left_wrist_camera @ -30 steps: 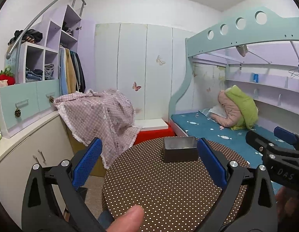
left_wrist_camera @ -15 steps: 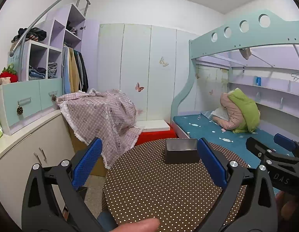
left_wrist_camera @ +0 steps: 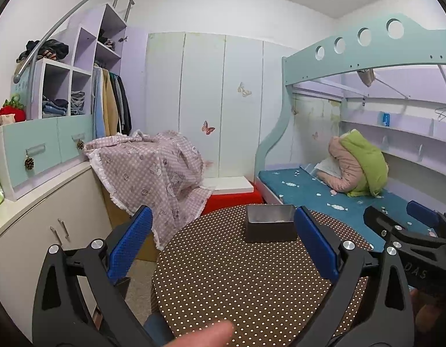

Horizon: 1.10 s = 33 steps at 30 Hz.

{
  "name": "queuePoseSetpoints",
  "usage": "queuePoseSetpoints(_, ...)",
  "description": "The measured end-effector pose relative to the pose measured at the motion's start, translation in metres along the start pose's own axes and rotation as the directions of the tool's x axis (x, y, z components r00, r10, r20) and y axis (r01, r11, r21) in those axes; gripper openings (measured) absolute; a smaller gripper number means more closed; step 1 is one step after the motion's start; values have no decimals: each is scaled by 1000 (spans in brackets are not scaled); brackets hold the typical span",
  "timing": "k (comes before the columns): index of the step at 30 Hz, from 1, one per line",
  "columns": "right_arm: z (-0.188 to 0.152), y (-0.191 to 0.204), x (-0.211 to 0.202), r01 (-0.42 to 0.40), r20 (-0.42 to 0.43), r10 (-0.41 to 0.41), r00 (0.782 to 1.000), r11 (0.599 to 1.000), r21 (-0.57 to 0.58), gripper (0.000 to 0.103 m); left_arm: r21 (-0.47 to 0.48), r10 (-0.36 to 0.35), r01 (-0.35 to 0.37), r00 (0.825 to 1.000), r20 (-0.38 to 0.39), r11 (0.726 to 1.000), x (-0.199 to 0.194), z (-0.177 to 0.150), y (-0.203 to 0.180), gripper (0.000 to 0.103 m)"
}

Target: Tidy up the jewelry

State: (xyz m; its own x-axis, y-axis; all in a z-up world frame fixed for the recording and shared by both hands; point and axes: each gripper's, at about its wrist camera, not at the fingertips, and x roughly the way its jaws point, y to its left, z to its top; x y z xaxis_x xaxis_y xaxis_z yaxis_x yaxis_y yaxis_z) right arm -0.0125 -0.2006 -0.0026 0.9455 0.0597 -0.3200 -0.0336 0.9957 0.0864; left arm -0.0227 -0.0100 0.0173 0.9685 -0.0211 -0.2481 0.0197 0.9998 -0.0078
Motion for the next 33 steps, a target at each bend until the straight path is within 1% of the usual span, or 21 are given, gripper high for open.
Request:
queuePoseSetpoints(6,0,-1,0,-1,0,1,1000,1000,1,96,11,14,-14,1000,3,1000,0,0,-3,98)
queuePoseSetpoints(15,0,-1,1,1,-1,-1,1000,1000,-1,96,4,2,-2,1000,-15,1000,3,-2,-3,98)
queuePoseSetpoints(33,-1,-2,1,4,-1,-4,1000,1000,-5,96,1,-5,5,1000,-24,1000,6,-4,0,98)
